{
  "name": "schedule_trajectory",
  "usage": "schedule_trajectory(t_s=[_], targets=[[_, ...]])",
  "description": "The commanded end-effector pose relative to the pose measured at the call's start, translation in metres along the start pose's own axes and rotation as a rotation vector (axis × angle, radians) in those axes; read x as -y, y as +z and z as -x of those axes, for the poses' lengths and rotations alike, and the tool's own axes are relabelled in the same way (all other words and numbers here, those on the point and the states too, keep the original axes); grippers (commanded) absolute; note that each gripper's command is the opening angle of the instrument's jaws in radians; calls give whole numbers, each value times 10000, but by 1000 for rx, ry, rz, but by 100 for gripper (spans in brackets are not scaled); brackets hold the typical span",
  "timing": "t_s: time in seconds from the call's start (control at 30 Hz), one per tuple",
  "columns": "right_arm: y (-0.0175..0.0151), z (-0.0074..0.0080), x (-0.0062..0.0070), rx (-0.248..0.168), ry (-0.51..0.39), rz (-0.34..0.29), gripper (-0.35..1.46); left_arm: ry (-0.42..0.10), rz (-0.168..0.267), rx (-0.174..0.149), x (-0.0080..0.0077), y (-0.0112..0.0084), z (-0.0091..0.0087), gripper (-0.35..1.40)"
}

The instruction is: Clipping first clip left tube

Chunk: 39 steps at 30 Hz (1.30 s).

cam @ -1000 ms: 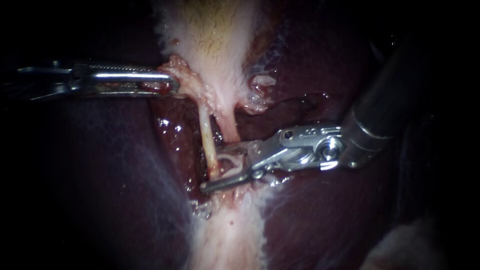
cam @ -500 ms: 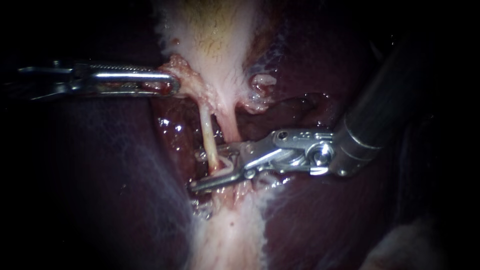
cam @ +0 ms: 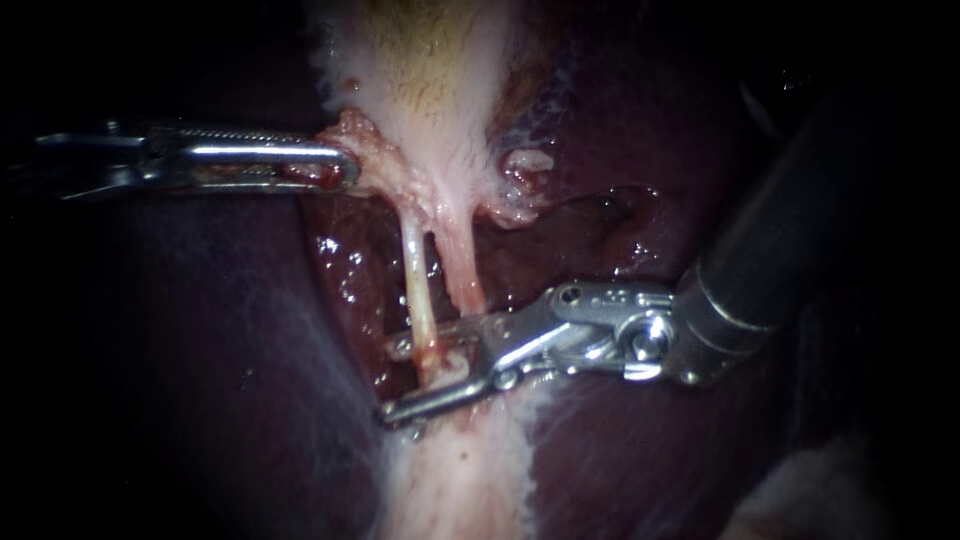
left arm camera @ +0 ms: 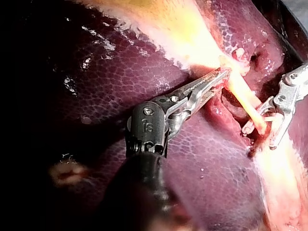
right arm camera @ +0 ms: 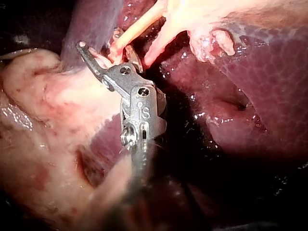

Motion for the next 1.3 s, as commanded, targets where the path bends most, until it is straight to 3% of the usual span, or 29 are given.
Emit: schedule_trajectory(t_s=[0.03, 0.2, 0.4, 0.83, 1.3], targets=[[2, -2, 5, -6, 2, -12, 50, 0, 1, 0, 0, 0, 0, -35], [13, -12, 27, -22, 7, -79, 48, 0, 1, 0, 0, 0, 0, -35], [22, -18, 37, -17, 13, -129, 48, 0, 1, 0, 1, 0, 0, -35], [12, -24, 27, -28, 47, -117, 41, 0, 1, 0, 1, 0, 0, -35], [11, -24, 26, -27, 88, -114, 29, 0, 1, 0, 1, 0, 0, -35]])
